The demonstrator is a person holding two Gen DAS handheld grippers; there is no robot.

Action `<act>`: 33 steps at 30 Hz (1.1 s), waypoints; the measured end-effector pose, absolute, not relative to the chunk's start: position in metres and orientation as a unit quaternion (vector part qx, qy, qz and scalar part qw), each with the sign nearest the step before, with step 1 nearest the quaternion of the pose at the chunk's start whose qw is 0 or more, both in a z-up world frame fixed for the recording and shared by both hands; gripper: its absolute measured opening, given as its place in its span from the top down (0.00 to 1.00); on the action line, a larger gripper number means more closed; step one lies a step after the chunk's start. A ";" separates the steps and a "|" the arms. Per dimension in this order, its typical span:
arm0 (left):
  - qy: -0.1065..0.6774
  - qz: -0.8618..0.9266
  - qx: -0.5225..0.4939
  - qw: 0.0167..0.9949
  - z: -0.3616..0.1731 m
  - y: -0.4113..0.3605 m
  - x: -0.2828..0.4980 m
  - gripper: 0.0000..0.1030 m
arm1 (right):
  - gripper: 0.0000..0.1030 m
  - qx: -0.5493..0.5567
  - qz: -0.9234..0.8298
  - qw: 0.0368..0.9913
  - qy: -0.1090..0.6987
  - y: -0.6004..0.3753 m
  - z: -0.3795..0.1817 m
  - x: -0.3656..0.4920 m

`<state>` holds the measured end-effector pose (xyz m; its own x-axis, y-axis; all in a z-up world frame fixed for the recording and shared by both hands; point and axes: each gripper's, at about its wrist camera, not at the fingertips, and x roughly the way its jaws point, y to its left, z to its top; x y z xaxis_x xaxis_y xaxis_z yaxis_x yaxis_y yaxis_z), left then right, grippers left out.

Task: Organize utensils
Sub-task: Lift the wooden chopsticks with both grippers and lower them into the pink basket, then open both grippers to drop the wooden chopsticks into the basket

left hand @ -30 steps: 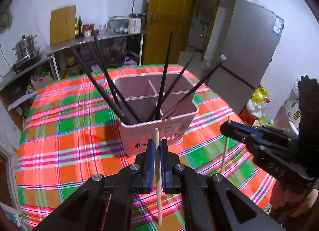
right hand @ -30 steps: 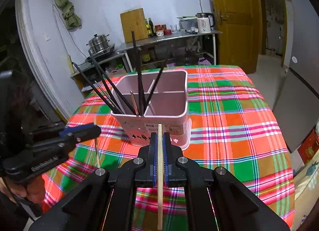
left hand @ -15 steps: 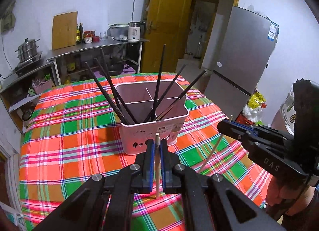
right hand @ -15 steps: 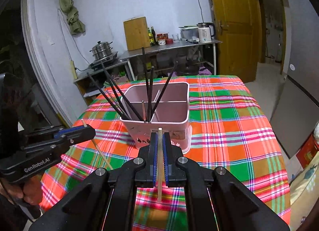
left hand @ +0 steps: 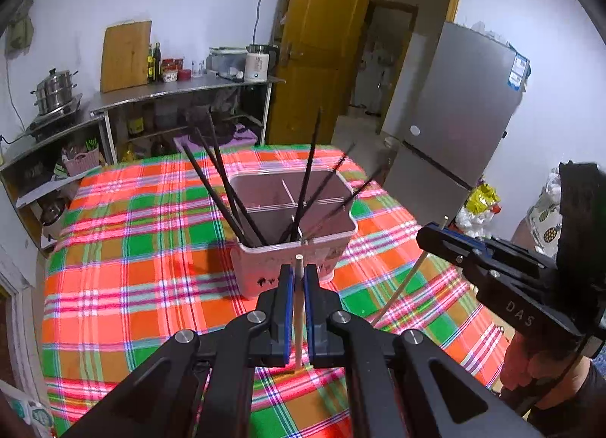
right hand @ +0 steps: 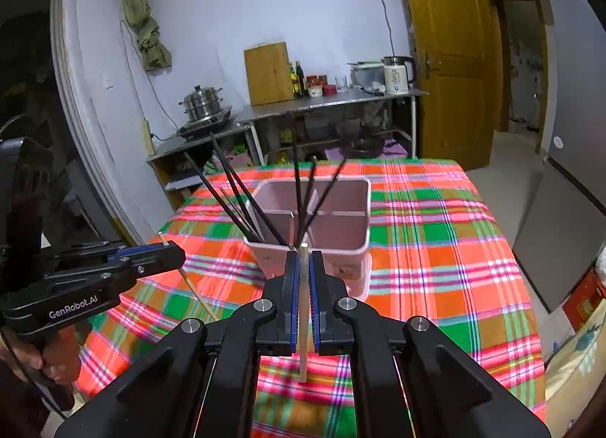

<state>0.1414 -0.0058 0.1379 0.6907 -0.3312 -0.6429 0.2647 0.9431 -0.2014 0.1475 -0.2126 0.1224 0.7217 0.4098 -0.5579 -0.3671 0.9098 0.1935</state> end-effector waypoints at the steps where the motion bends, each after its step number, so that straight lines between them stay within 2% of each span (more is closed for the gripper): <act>1: 0.352 -0.162 -0.048 0.920 0.145 -0.003 0.142 0.95 | 0.95 0.034 0.211 0.928 0.306 -0.211 0.126 0.148; 18: 0.290 -0.144 -0.071 0.943 0.226 0.021 0.193 0.95 | 0.95 0.030 0.227 0.945 0.234 -0.182 0.187 0.191; 26: 0.280 -0.139 -0.071 0.947 0.234 0.019 0.218 0.95 | 0.95 0.031 0.222 0.950 0.216 -0.175 0.201 0.211; 33: 0.290 -0.132 -0.073 0.945 0.215 0.019 0.235 0.95 | 0.95 0.029 0.213 0.952 0.219 -0.170 0.191 0.225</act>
<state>0.2355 0.0190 0.2151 0.7966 -0.2917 -0.5295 0.2069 0.9545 -0.2146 0.2253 -0.1701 0.1910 0.8133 0.4186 -0.4041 -0.3935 0.9073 0.1479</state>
